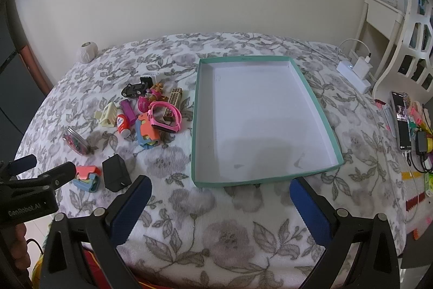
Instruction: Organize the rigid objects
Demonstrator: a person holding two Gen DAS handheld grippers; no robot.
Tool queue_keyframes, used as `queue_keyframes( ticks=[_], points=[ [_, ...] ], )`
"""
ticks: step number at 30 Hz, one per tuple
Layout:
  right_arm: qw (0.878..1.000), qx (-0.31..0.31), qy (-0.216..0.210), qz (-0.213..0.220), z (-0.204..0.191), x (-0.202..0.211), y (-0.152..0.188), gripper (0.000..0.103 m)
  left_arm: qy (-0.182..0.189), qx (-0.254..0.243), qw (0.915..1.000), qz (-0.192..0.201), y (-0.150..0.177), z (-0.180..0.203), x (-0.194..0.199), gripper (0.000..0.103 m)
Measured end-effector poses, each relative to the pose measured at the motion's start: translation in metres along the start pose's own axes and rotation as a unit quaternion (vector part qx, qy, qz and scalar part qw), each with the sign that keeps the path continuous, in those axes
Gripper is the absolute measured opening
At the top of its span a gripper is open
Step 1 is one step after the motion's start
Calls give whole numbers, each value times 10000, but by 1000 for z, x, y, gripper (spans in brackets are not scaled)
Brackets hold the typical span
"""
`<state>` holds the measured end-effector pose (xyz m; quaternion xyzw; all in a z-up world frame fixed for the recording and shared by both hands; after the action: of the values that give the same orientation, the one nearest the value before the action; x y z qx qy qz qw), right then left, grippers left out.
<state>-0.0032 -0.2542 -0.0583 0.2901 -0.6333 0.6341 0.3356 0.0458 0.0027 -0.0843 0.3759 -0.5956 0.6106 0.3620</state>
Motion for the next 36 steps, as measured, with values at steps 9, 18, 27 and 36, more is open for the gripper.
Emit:
queue_keyframes(
  ticks=[9, 18, 27, 36],
  points=[
    [10000, 2, 5, -11, 0, -1, 0, 103, 12, 11, 10000, 3, 0, -1, 0, 103],
    [10000, 8, 7, -19, -1, -1, 0, 103, 21, 12, 10000, 4, 1, -1, 0, 103],
    [10000, 18, 9, -44, -3, -3, -2, 103, 60, 31, 10000, -10, 2, 1, 0, 103],
    [9998, 1, -126, -162, -8, -8, 2, 103, 332, 245, 9991, -28, -4, -2, 2, 103]
  ],
)
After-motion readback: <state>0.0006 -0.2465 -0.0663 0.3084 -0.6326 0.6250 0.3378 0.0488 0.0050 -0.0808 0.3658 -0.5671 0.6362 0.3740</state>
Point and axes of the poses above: each gripper's, at about its wrist camera, not at the fingertips, and x roughly against the way its jaws point, z to its right, y to its underside, the point moved 10 cm from there along -x, roughly the way its jaws point, and after that the axes turned 9 degrees about x, right-handed, at the moved point
